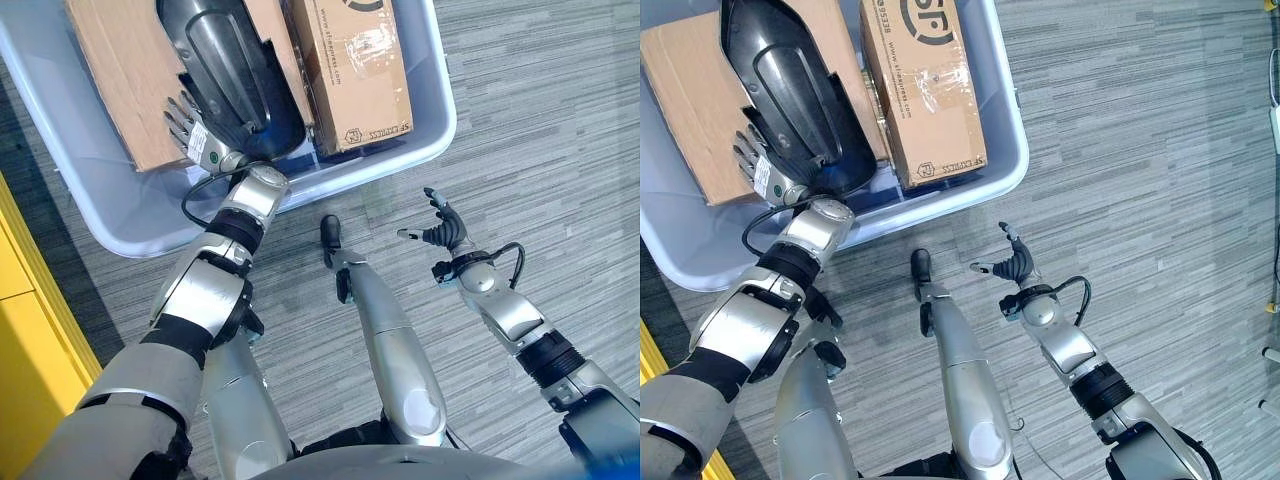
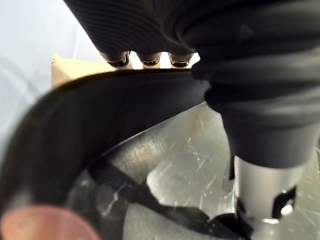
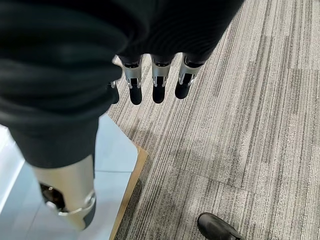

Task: Move parts from the plastic box to the shelf.

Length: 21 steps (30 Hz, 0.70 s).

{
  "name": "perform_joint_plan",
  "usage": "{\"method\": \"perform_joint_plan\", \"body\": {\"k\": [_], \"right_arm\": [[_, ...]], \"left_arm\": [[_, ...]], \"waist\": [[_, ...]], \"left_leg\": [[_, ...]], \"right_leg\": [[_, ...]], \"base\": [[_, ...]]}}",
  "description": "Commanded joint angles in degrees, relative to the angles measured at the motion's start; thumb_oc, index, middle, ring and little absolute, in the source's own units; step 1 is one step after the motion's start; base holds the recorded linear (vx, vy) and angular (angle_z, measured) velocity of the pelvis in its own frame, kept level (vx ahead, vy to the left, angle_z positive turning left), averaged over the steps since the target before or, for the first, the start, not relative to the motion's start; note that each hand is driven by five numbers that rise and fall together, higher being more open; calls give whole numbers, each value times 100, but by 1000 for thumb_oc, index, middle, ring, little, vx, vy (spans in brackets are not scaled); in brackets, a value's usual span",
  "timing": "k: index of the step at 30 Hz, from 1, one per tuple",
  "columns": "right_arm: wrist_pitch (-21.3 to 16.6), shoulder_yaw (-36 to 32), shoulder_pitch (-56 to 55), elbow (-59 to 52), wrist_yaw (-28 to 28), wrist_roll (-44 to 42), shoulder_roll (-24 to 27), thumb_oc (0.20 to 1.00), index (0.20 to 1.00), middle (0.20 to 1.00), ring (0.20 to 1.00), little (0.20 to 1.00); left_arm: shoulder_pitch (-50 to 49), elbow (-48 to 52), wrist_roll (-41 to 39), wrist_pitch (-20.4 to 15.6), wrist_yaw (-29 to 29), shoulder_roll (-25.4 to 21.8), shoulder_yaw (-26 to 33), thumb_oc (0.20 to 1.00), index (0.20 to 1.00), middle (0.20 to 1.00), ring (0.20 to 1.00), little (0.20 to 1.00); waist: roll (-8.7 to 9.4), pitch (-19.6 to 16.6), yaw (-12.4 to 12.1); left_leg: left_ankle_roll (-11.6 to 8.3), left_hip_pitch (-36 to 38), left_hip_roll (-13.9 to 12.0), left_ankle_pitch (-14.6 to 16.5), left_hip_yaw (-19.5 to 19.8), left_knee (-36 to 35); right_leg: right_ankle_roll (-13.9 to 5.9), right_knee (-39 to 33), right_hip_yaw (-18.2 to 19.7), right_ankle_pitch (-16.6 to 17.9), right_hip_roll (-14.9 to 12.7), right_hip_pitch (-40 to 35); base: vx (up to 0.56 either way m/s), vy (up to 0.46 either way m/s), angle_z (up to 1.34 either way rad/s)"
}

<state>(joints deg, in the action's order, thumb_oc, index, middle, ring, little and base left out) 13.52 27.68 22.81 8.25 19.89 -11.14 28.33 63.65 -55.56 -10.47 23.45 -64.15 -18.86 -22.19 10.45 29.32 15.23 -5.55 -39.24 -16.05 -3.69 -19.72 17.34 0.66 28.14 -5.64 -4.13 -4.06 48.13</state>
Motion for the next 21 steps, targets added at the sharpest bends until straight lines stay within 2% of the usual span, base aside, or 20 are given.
{"method": "perform_joint_plan", "body": {"k": [1, 6, 7, 8, 9, 10, 11, 13, 14, 17, 21], "right_arm": [[-129, -52, 127, -161, 42, 51, 280, 1000, 1000, 1000, 1000, 1000], [-158, -30, 178, -98, 61, 48, 284, 1000, 1000, 1000, 1000, 1000], [-183, -21, 186, -91, 74, 33, 293, 1000, 1000, 1000, 1000, 1000], [-181, -19, 183, -98, 78, 33, 295, 1000, 1000, 1000, 1000, 1000], [-183, -13, 175, -107, 91, 36, 296, 1000, 1000, 1000, 1000, 1000], [-205, -5, 171, -87, 112, 37, 284, 1000, 1000, 1000, 1000, 1000], [-211, 1, 181, -69, 130, 33, 277, 1000, 1000, 1000, 1000, 1000], [-219, 9, 200, -70, 200, 97, 274, 1000, 1000, 1000, 1000, 1000], [-253, 4, 214, -39, 195, 173, 280, 1000, 1000, 1000, 1000, 1000], [-236, -36, 209, -97, 224, 135, 302, 1000, 1000, 1000, 1000, 1000], [-275, -25, 218, -118, 220, 119, 296, 1000, 1000, 1000, 1000, 1000]], "left_arm": [[-299, -549, -317, 307, 344, -23, 207, 1000, 1000, 1000, 1000, 1000], [-252, -665, 34, 488, 285, -79, 194, 1000, 1000, 1000, 1000, 1000], [-233, -674, -84, 516, 267, -115, 157, 944, 944, 944, 944, 944], [-233, -680, -98, 508, 264, -120, 159, 774, 774, 774, 774, 774], [-236, -690, -102, 530, 288, -131, 169, 322, 322, 322, 322, 322], [-239, -700, -128, 564, 359, -142, 185, 200, 200, 200, 200, 200], [-242, -744, -228, 575, 407, -137, 197, 200, 200, 200, 200, 200], [-291, -786, -440, 294, 474, -111, 253, 200, 200, 200, 200, 200], [-272, -818, -299, 223, 428, -115, 298, 200, 200, 200, 200, 200], [-273, -810, -362, 326, 396, -172, 341, 200, 200, 200, 200, 200], [-283, -828, -304, 478, 83, -225, 362, 200, 200, 200, 200, 200]], "waist": [[230, 47, 93], [204, 47, 96], [205, 47, 88], [204, 47, 86], [203, 47, 84], [200, 47, 83], [196, 47, 80], [183, 47, 71], [176, 47, 74], [170, 47, 66], [178, 47, 57]], "left_leg": [[-274, -670, -113, 138, 519, 849], [-281, -688, -116, 134, 505, 841], [-285, -700, -118, 127, 511, 842], [-285, -698, -119, 130, 512, 840], [-286, -694, -120, 134, 512, 838], [-288, -704, -122, 135, 514, 847], [-289, -718, -123, 134, 519, 856], [-289, -741, -125, 134, 524, 877], [-289, -742, -126, 148, 525, 891], [-288, -768, -125, 157, 530, 911], [-289, -777, -128, 162, 538, 908]], "right_leg": [[-307, -234, -43, 369, -47, -21], [-295, -245, -41, 361, -55, 5], [-294, -250, -53, 369, -60, 10], [-295, -253, -54, 364, -60, 5], [-297, -256, -54, 355, -60, -3], [-296, -248, -52, 356, -58, 10], [-292, -239, -58, 355, -61, 25], [-286, -200, -64, 344, -67, 60], [-284, -181, -62, 324, -68, 64], [-282, -179, -64, 314, -62, 78], [-279, -178, -73, 310, -64, 85]], "base": [[0, 0, 0], [0, 0, 0], [0, 0, 0], [0, 0, 0], [0, 0, 0], [0, 0, 0], [0, 0, 0], [0, 0, 0], [0, 0, 0], [0, 0, 0], [0, 0, 0]]}}
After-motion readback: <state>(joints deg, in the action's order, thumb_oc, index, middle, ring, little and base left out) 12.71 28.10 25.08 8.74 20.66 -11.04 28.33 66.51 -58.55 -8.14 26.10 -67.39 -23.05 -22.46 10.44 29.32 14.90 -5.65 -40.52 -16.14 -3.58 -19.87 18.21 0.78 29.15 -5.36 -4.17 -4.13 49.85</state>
